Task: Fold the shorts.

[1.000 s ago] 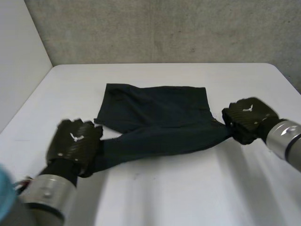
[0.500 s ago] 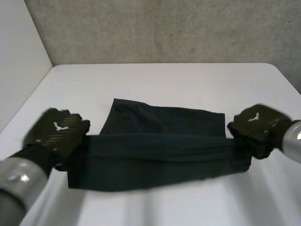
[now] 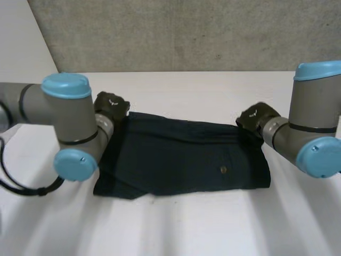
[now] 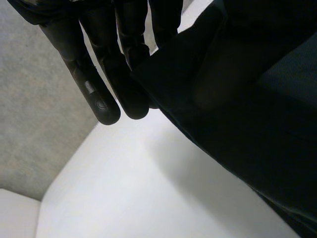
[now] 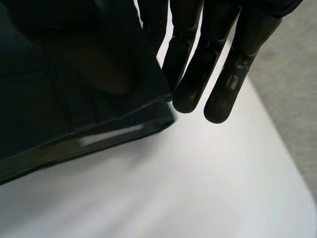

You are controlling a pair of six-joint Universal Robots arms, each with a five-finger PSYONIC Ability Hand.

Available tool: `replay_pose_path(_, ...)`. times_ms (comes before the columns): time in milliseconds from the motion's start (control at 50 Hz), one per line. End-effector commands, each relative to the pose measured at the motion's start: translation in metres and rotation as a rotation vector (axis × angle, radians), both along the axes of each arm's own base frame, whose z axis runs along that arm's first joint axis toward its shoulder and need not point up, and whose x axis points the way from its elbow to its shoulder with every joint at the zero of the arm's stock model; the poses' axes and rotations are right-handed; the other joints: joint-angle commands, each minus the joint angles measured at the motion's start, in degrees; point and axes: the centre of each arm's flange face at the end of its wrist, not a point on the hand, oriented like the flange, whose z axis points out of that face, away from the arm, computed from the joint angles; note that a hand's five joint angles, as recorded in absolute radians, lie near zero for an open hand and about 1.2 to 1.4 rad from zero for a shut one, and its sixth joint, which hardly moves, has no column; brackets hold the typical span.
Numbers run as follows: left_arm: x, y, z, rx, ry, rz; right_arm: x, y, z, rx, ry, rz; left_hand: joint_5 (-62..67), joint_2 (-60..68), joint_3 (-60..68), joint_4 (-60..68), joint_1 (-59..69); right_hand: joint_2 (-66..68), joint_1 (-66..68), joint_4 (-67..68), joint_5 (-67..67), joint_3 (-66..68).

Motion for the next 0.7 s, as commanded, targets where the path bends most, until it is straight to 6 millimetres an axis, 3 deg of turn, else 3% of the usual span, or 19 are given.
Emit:
replay_pose_path(20, -0.017, -0.041, -0.015, -0.086, 0.006, 0.005, 0.012, -0.036, -0.015, -0.163, -0.067, -0.022, 15.1, 11.4, 12.0, 11.0, 17.1, 12.5, 26.2, 11.9, 12.9, 12.6)
replay_pose_path(160, -0.025, -0.058, -0.025, -0.157, 0.028, 0.009, 0.016, -0.06, -0.034, -0.265, -0.06, -0.058, 15.1, 11.4, 12.0, 11.0, 17.1, 12.5, 26.2, 11.9, 12.9, 12.6)
replay_pose_path(240, -0.03, -0.065, -0.033, -0.211, 0.057, 0.004, 0.018, -0.063, -0.046, -0.269, -0.026, -0.041, 15.1, 11.4, 12.0, 11.0, 17.1, 10.1, 23.7, 9.5, 10.5, 10.2)
replay_pose_path(260, -0.032, -0.067, -0.035, -0.238, 0.068, 0.003, 0.019, -0.063, -0.048, -0.271, -0.021, -0.039, 3.5, -0.2, 0.4, -0.6, 5.4, -9.8, 3.9, -10.4, -9.4, -9.7)
replay_pose_path(300, -0.035, -0.067, -0.036, -0.253, 0.079, -0.003, 0.018, -0.065, -0.05, -0.278, -0.019, -0.048, -38.6, -42.3, -41.8, -42.7, -36.7, -57.5, -43.8, -58.1, -57.1, -57.4)
replay_pose_path(320, -0.037, -0.066, -0.036, -0.259, 0.081, -0.006, 0.017, -0.068, -0.049, -0.295, -0.024, -0.069, -54.5, -58.2, -57.6, -58.6, -52.5, -57.5, -43.8, -58.1, -57.1, -57.4)
replay_pose_path(380, -0.041, -0.062, -0.032, -0.277, 0.105, -0.01, 0.017, -0.071, -0.037, -0.34, -0.059, -0.105, -54.9, -58.6, -58.0, -59.0, -52.9, -57.5, -43.8, -58.1, -57.1, -57.4)
replay_pose_path(440, -0.043, -0.055, -0.022, -0.28, 0.108, -0.014, 0.013, -0.07, 0.003, -0.405, -0.179, -0.156, -54.9, -58.6, -58.0, -59.0, -52.9, -57.5, -43.8, -58.1, -57.1, -57.4)
replay_pose_path(480, -0.04, -0.049, -0.005, -0.294, 0.12, -0.015, 0.006, -0.062, 0.031, -0.409, -0.291, -0.181, -54.8, -58.5, -58.0, -58.9, -52.9, -57.5, -43.8, -58.1, -57.1, -57.4)
replay_pose_path(500, -0.038, -0.041, 0.008, -0.295, 0.125, -0.018, 0.004, -0.058, 0.039, -0.404, -0.332, -0.185, -54.8, -58.5, -58.0, -58.9, -52.9, -57.5, -43.8, -58.1, -57.1, -57.4)
replay_pose_path(560, -0.03, -0.027, 0.018, -0.276, 0.124, -0.022, 0.0, -0.038, 0.058, -0.359, -0.434, -0.169, -54.8, -58.5, -58.0, -58.9, -52.9, -57.5, -43.8, -58.1, -57.1, -57.4)
replay_pose_path(640, -0.015, 0.001, 0.029, -0.233, 0.119, -0.031, -0.005, -0.004, 0.056, -0.225, -0.429, -0.113, -54.8, -58.5, -58.0, -58.9, -52.9, -57.5, -43.8, -58.1, -57.1, -57.4)
replay_pose_path(700, -0.007, 0.02, 0.019, -0.174, 0.115, -0.054, -0.01, 0.021, 0.037, -0.088, -0.396, -0.079, -54.5, -58.2, -57.6, -58.6, -52.5, -57.5, -43.8, -58.1, -57.1, -57.4)
